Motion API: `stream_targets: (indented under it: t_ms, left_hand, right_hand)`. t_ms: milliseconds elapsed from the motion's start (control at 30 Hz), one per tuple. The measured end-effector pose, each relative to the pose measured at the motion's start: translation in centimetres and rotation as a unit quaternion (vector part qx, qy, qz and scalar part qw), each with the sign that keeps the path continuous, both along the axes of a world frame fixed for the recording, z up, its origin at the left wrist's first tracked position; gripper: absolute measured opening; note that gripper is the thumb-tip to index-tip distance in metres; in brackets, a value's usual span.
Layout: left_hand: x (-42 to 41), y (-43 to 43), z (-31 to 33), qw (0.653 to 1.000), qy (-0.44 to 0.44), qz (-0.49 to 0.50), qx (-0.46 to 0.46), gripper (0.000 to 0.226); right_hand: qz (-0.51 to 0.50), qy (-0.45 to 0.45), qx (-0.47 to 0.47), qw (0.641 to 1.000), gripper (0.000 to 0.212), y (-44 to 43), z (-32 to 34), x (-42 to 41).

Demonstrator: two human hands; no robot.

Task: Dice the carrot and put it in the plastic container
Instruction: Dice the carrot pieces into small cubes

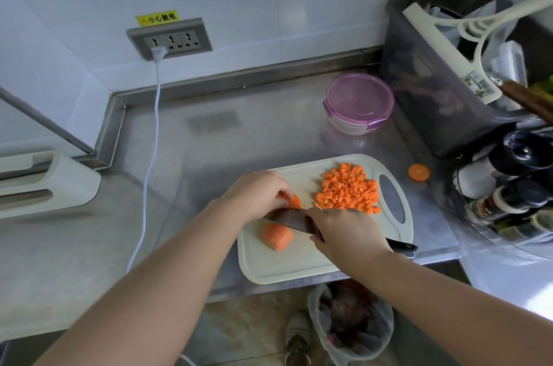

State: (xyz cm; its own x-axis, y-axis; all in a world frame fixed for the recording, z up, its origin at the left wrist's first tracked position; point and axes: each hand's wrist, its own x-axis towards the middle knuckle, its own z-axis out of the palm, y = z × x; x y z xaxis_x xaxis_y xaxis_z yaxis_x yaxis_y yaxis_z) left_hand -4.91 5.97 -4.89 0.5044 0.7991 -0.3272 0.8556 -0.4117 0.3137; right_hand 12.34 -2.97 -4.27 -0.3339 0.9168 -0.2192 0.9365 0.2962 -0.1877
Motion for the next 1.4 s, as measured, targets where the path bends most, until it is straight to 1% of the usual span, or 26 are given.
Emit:
stream_targets:
  t_ms: [133, 233, 300, 367, 467, 500, 533, 567, 600, 667, 733, 767, 800, 833, 900, 967, 1100, 1267, 1333, 1400]
  left_hand:
    - [0.8, 0.4, -0.6, 1.000, 0.012, 0.019, 0.012, 0.020]
    - [1.0, 0.4, 0.0, 0.997, -0.036, 0.061, 0.027, 0.021]
    - [0.7, 0.1, 0.6, 0.988, -0.094, 0.095, 0.070, 0.021]
    - [0.2, -0.6, 1.3, 0.963, -0.174, 0.156, 0.136, 0.022]
    - [-0.5, -3.0, 1.9, 0.893, -0.281, 0.255, 0.242, 0.020]
    - [-0.6, -4.1, 1.8, 0.872, -0.300, 0.288, 0.261, 0.019]
    - [-0.8, -5.2, 1.1, 0.857, -0.306, 0.320, 0.263, 0.018]
    - [-1.0, -6.3, 0.2, 0.851, -0.301, 0.349, 0.253, 0.017]
    - [-1.1, -7.3, -0.9, 0.851, -0.290, 0.371, 0.232, 0.016]
    - [-0.9, -9.0, -3.0, 0.865, -0.258, 0.396, 0.167, 0.016]
    - [-0.3, -10.3, -4.0, 0.891, -0.204, 0.396, 0.087, 0.034]
    - [0.0, -10.7, -4.3, 0.906, -0.167, 0.385, 0.063, 0.043]
    - [0.3, -10.9, -4.6, 0.919, -0.129, 0.369, 0.056, 0.049]
    - [0.6, -11.1, -4.7, 0.928, -0.098, 0.353, 0.061, 0.050]
    - [0.8, -11.3, -4.9, 0.936, -0.070, 0.336, 0.076, 0.045]
    - [0.6, -11.5, -5.1, 0.932, -0.078, 0.342, 0.086, 0.041]
    - [-0.7, -12.2, -5.0, 0.917, -0.088, 0.376, 0.100, 0.044]
    - [-0.8, -12.2, -4.8, 0.917, -0.114, 0.373, 0.081, 0.044]
    - [-0.3, -11.8, -4.7, 0.920, -0.120, 0.366, 0.076, 0.044]
    - [0.0, -11.5, -4.7, 0.920, -0.124, 0.363, 0.076, 0.044]
  right_hand:
    - [-0.006, 0.001, -0.014, 1.000, 0.027, -0.4, 0.1, 0.4]
    - [-0.023, 0.017, -0.042, 0.999, 0.026, -0.6, 0.1, 0.7]
    - [-0.045, 0.044, -0.071, 0.995, 0.027, -0.7, 0.2, 0.8]
    - [-0.079, 0.087, -0.098, 0.988, 0.030, -1.0, 0.3, 0.9]
    - [-0.123, 0.145, -0.117, 0.975, 0.031, -1.4, 0.4, 0.9]
    - [-0.128, 0.153, -0.118, 0.973, 0.028, -1.5, 0.4, 0.9]
    - [-0.130, 0.156, -0.120, 0.972, 0.026, -1.6, 0.4, 0.8]
    - [-0.129, 0.158, -0.125, 0.971, 0.024, -1.8, 0.4, 0.7]
    - [-0.127, 0.157, -0.129, 0.971, 0.021, -2.0, 0.3, 0.6]
    - [-0.116, 0.148, -0.134, 0.973, 0.016, -2.4, 0.2, 0.4]
    - [-0.106, 0.137, -0.141, 0.975, 0.019, -2.8, 0.1, 0.1]
    - [-0.103, 0.134, -0.142, 0.975, 0.020, -3.0, 0.1, 0.0]
    - [-0.103, 0.132, -0.141, 0.976, 0.020, -3.2, 0.1, 0.0]
    - [-0.105, 0.131, -0.140, 0.976, 0.020, -3.3, 0.1, 0.0]
    - [-0.106, 0.128, -0.140, 0.976, 0.020, -3.4, 0.1, 0.1]
    - [-0.104, 0.124, -0.144, 0.976, 0.020, -3.4, 0.1, 0.2]
    - [-0.098, 0.112, -0.165, 0.975, 0.021, -3.3, 0.1, -0.1]
    - [-0.124, 0.115, -0.207, 0.964, 0.030, -3.1, -0.9, -0.3]
    - [-0.135, 0.117, -0.199, 0.964, 0.032, -2.8, -1.1, 0.0]
    - [-0.143, 0.114, -0.183, 0.966, 0.029, -2.4, -1.3, 0.4]
